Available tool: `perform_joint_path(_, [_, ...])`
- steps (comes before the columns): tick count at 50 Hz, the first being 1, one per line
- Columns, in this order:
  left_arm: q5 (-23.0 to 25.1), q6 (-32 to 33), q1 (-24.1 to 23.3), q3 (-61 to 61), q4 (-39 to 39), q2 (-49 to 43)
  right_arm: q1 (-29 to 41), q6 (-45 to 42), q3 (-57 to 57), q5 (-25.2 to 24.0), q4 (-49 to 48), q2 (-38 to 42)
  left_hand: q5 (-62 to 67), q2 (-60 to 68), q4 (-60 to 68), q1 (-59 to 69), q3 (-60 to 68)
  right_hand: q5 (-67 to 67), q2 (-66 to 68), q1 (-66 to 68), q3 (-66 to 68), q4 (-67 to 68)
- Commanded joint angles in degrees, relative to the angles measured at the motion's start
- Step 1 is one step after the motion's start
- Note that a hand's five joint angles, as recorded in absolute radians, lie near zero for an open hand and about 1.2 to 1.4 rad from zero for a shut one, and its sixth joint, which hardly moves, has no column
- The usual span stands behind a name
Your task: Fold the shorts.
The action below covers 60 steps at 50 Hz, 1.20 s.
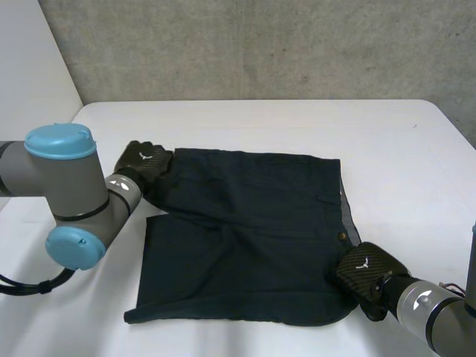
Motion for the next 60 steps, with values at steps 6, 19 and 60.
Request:
perform_joint_path(6, [1.3,0.5,-0.4,1.6,-0.2,-6.1,-0.1,0.0,0.3,-0.1,-0.1,0.0,20.6,20.1,20.0,19.5,19.6,13.5,12.6,24.2,12.5,11.7])
perform_joint_path(19, [-6.4,0.6,0.7,1.5,-0.6,-5.8,0.1,0.0,0.3,0.0,-0.4,0.0,40.8,40.2,40.2,39.6,39.8,13.5,12.6,24.2,12.5,11.7])
perform_joint_path(60, [-1.8,-12.5,-5.1,-30.5,-17.8,33.3,0.3,6.4,0.1,-0.1,-1.8,-0.2,-12.2,-12.8,-12.8,-13.4,-13.2,13.5,12.6,24.2,12.5,11.7])
